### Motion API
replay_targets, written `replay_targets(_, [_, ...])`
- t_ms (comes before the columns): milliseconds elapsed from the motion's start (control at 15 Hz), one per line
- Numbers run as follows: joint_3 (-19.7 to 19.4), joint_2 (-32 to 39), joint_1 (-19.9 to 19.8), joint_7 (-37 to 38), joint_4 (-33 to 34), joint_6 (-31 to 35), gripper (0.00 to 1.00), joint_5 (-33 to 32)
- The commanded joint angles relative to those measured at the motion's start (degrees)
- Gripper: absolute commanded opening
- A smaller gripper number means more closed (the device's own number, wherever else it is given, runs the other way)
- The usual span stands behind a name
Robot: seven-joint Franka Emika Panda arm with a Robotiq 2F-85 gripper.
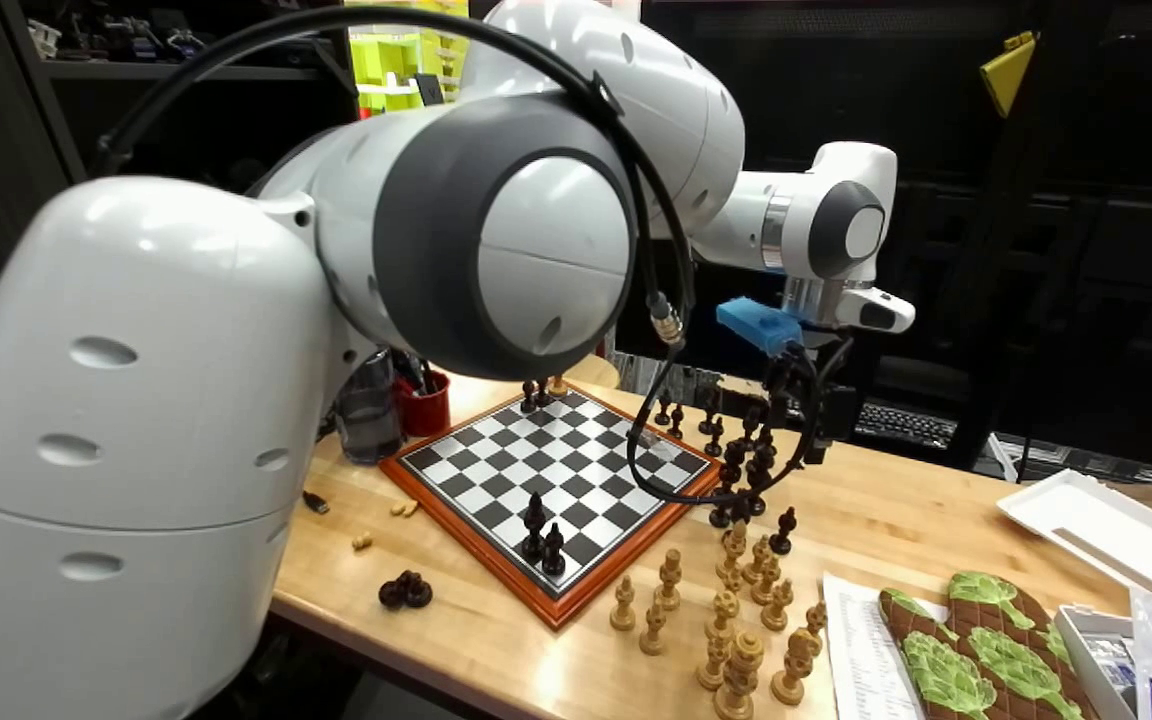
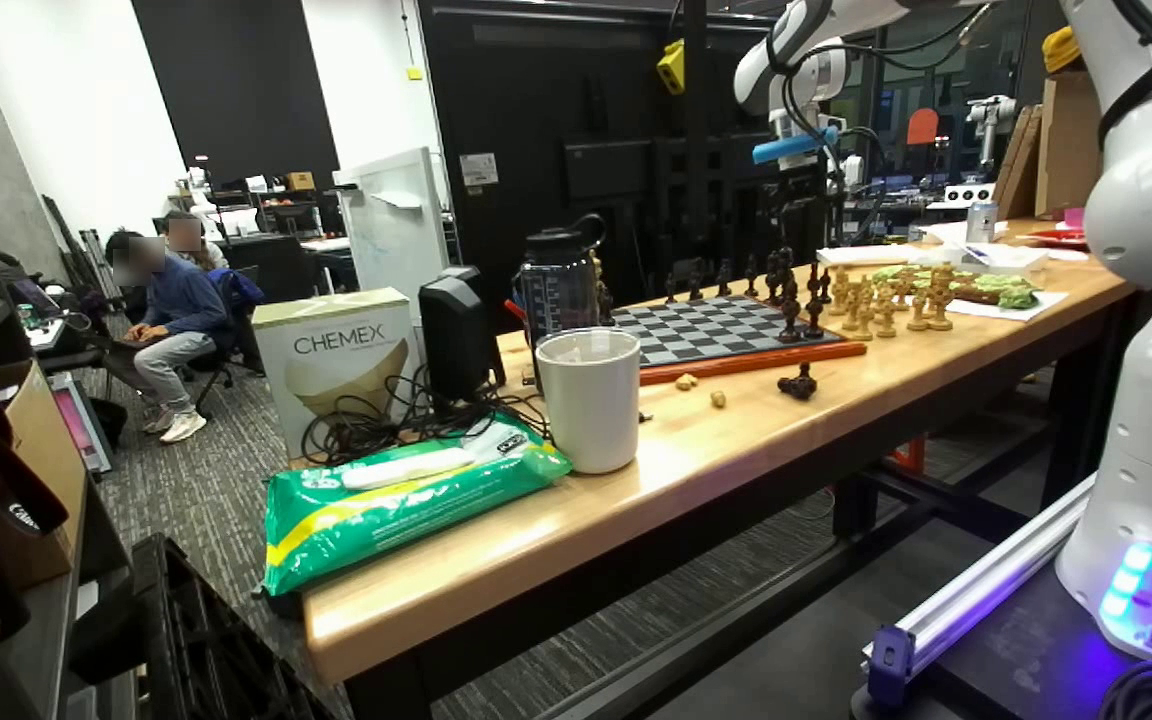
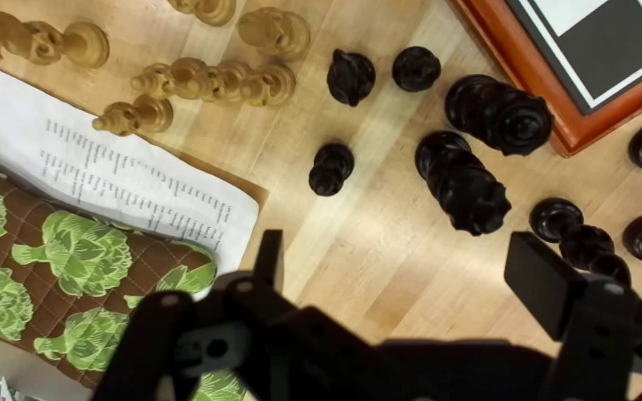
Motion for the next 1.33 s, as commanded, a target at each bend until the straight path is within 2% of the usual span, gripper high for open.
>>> replay_targets(0, [0.3,-2.5,0.1,-2.0,-3.0,1.9,1.00,0.9])
replay_targets(1133, [1.6,-2.6,0.7,-5.4,-4.8,4.2,1.00,3.2])
replay_targets(1200, [1.7,-2.4,0.6,-5.5,-4.8,4.2,0.98,3.4])
replay_targets(1267, [1.7,-2.2,0.5,-5.7,-4.7,4.2,0.75,3.5])
